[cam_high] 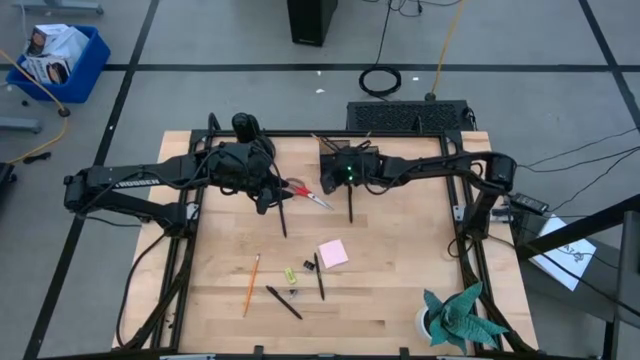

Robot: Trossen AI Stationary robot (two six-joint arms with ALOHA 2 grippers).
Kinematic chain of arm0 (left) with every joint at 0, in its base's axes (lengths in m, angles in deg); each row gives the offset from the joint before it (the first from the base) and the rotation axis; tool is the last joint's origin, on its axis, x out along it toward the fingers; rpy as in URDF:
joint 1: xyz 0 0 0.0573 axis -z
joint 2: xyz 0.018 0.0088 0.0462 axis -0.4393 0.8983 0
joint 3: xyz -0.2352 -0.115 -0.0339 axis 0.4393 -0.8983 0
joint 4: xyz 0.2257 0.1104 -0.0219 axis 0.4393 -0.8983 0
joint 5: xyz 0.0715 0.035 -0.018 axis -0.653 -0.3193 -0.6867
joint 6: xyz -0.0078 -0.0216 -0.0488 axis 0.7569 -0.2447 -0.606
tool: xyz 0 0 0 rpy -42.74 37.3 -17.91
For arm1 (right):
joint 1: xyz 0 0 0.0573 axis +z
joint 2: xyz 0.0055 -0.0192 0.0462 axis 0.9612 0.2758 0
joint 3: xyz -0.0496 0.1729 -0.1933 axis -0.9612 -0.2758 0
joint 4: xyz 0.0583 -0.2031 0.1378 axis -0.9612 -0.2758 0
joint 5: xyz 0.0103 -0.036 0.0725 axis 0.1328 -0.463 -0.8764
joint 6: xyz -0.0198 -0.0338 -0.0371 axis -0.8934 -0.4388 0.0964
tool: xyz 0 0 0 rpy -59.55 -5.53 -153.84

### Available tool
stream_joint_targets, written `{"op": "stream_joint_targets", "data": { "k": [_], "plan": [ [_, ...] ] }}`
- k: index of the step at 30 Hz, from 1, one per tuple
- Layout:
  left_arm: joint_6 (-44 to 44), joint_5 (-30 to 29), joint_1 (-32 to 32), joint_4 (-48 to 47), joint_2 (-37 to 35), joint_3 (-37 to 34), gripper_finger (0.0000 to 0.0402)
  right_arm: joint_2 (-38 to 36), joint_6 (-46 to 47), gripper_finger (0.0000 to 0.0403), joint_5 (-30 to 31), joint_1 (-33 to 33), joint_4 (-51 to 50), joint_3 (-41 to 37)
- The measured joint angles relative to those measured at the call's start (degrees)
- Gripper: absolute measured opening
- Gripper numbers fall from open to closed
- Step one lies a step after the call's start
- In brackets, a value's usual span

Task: Pick and place office supplies into organizer
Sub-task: Put the black pen into the black desk organizer

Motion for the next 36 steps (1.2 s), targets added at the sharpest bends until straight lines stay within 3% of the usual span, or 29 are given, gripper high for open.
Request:
{"op": "stream_joint_targets", "data": {
  "k": [6, 11, 17, 23, 25, 28, 32, 36],
  "plan": [
    [0.02, 0.02, -0.02, -0.07, -0.02, 0.0, 0.0216, -0.96, 0.33, 0.0112, -6.74, 3.65, 1.78, 0.04],
    [0.41, 0.02, -0.01, -0.2, -0.01, 0.0, 0.0216, -2.44, 4.56, 0.0104, -10.61, 6.21, -4.59, 0.04],
    [0.61, 0.01, -0.02, -0.38, -0.02, 0.0, 0.0216, -7.4, 13.49, 0.0089, -3.37, 8.78, -14.17, 0.01],
    [1.14, 0.02, -0.02, -0.43, -0.02, 0.0, 0.0216, -11.86, 30.62, 0.0073, 14.81, 11.2, -34.13, 0.02],
    [1.8, 0.02, -0.02, -0.42, -0.02, 0.0, 0.0216, -11.87, 36.09, 0.0069, 19.21, 11.78, -33.64, -0.01],
    [1.95, 0.05, -0.02, -0.44, -0.02, 0.0, 0.0216, -11.85, 34.62, 0.0066, 21.64, 12.18, -29.31, -1.52],
    [1.68, 0.07, -0.02, -0.44, -0.02, 0.0, 0.0216, -11.77, 36.62, 0.0065, 18.93, 11.29, -26.36, -4.6],
    [1.82, 0.09, 0.07, -0.46, -0.02, 0.0, 0.0216, -11.82, 39.45, 0.0068, 18.6, 13.96, -15.06, -10.91]
  ]
}}
